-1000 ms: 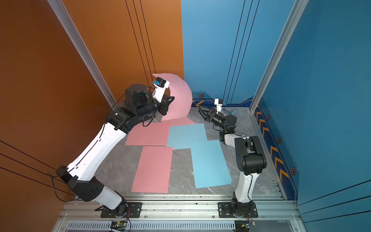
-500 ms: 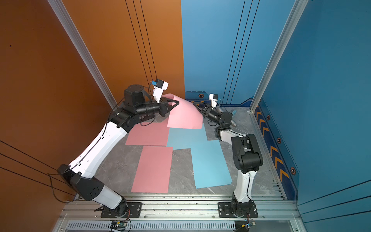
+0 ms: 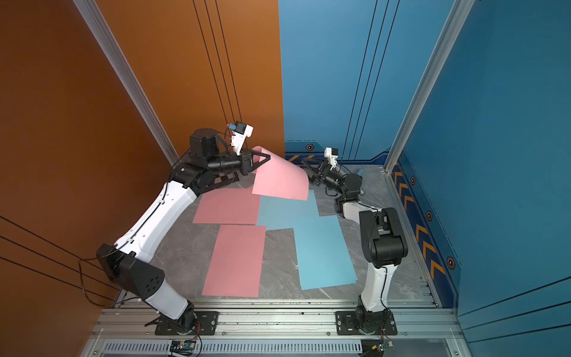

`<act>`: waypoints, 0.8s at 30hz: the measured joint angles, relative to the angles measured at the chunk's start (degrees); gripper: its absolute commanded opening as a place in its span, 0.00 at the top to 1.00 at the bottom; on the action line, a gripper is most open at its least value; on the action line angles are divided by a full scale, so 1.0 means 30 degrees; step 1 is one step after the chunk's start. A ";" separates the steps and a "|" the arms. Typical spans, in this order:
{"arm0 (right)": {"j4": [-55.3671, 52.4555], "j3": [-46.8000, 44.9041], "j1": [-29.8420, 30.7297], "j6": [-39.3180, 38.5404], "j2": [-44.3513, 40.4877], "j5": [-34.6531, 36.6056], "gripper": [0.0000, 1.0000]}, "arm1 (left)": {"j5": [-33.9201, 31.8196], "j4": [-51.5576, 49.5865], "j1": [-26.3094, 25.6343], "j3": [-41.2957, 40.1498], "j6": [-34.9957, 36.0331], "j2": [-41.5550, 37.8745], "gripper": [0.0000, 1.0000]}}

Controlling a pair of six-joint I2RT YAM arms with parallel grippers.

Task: Sort the scattered colored papers by color
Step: Pick up the colored paper.

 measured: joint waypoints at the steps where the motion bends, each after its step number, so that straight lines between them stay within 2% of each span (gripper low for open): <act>1: -0.0007 -0.0219 -0.0109 0.0160 0.0029 0.0000 0.09 | 0.0233 0.0000 0.0160 0.0350 -0.0182 0.0546 1.00; 12: -0.0058 0.0189 -0.0415 0.2157 0.2805 0.0510 0.10 | 0.2463 -0.0022 0.0699 0.5340 -0.2004 0.6382 1.00; 20: -0.0087 0.0576 -0.0597 0.3111 0.3963 0.0882 0.10 | 0.3934 0.0160 0.0882 0.9398 -0.2616 0.8641 1.00; 24: -0.0124 0.0714 -0.0758 0.3308 0.4080 0.0976 0.10 | 0.4962 0.0357 0.0816 0.9311 -0.2922 0.8903 1.00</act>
